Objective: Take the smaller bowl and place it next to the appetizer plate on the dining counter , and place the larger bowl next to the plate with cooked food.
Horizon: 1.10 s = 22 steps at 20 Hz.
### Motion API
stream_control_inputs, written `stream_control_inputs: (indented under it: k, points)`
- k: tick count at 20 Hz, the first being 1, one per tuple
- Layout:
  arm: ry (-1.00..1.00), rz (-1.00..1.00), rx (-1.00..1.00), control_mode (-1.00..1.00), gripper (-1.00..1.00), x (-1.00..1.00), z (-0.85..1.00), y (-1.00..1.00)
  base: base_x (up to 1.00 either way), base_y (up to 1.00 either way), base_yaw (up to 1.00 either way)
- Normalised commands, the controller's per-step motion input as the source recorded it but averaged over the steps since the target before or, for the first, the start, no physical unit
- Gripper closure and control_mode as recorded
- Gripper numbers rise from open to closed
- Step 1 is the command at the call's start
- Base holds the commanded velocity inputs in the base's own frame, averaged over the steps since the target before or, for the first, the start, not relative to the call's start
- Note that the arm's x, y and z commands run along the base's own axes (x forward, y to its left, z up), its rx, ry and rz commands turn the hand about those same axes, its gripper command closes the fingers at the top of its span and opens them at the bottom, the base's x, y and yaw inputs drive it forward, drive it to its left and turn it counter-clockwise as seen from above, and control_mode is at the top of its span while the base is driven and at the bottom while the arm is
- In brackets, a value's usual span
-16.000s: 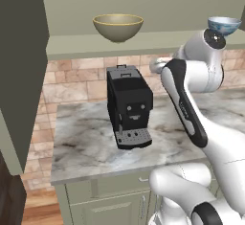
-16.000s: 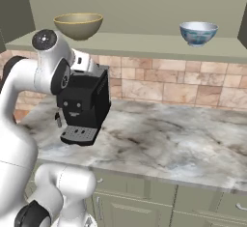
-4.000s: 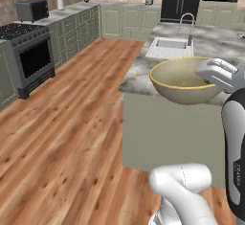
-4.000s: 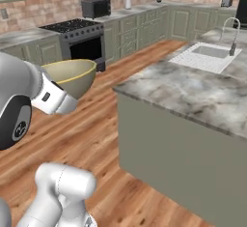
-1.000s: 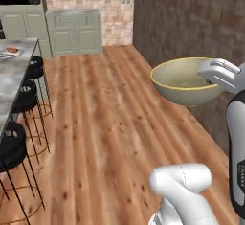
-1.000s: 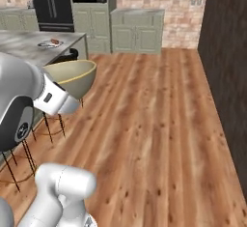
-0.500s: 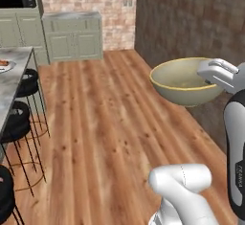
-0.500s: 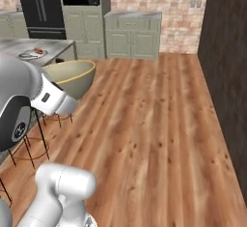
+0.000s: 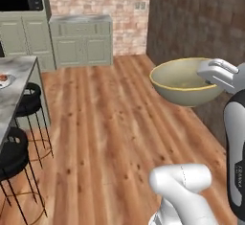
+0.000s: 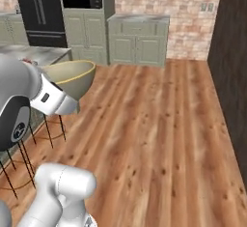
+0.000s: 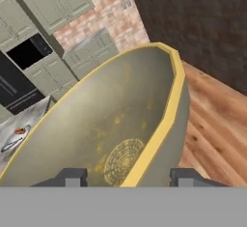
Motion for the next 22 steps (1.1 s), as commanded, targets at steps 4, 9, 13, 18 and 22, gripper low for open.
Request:
stream_control_inputs:
  k: [4,9,13,18,22]
  points:
    - [0.0,0.0,0.0,1.0,1.0,0.0,0.0,0.0,1.0,0.0,0.24]
    - [0.0,0.0,0.0,1.0,1.0,0.0,0.0,0.0,1.0,0.0,0.27]
    - [0.0,0.0,0.0,1.0,1.0,0.0,0.0,0.0,1.0,0.14,0.38]
    - [0.0,0.0,0.0,1.0,1.0,0.0,0.0,0.0,1.0,0.18,0.46]
    - [0.0,0.0,0.0,1.0,1.0,0.0,0.0,0.0,1.0,0.09,0.47]
